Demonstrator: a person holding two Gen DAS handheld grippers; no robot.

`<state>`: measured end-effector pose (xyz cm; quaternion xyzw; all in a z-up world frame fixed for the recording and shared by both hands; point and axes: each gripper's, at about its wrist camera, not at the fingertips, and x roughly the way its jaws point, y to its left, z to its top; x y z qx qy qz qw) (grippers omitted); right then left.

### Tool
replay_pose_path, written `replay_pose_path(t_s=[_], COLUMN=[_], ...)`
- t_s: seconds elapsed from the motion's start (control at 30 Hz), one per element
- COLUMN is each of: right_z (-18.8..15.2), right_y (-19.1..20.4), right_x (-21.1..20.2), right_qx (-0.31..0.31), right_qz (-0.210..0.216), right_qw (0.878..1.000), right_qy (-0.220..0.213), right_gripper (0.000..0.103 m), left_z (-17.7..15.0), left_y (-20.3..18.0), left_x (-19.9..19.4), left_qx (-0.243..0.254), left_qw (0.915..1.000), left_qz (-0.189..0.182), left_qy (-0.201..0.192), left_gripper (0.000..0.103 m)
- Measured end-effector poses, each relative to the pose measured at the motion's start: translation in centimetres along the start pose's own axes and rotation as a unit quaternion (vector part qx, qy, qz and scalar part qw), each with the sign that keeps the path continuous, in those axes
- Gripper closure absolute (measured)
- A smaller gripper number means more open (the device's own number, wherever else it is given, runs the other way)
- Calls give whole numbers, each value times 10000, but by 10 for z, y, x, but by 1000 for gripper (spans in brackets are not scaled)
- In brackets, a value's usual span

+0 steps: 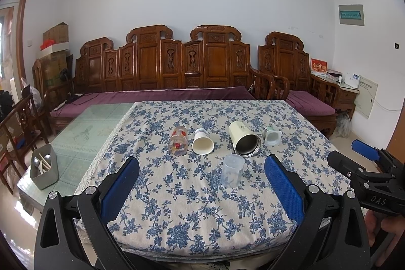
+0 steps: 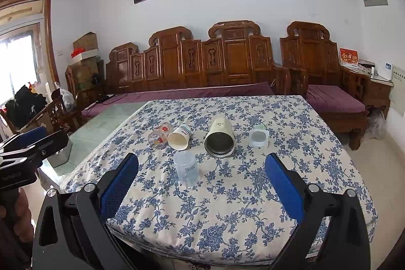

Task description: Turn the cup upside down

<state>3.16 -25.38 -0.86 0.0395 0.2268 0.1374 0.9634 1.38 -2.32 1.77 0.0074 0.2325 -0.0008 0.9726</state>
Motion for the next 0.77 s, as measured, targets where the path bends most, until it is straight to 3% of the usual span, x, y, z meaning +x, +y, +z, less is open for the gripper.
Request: replay_pose_path(t_s=[0.77], right_z=[1], right_y=[0], right_x=[-1], right_qx=[3], right_qz=[9], right_qw=[10000], right_qy=[-8], right_gripper=[2], left_z=[-1], left_y=[-1], left_x=[-2], left_qx=[-21], left_qw=[10000], left_qz=[-40], left_qy=[22], left_gripper=[8])
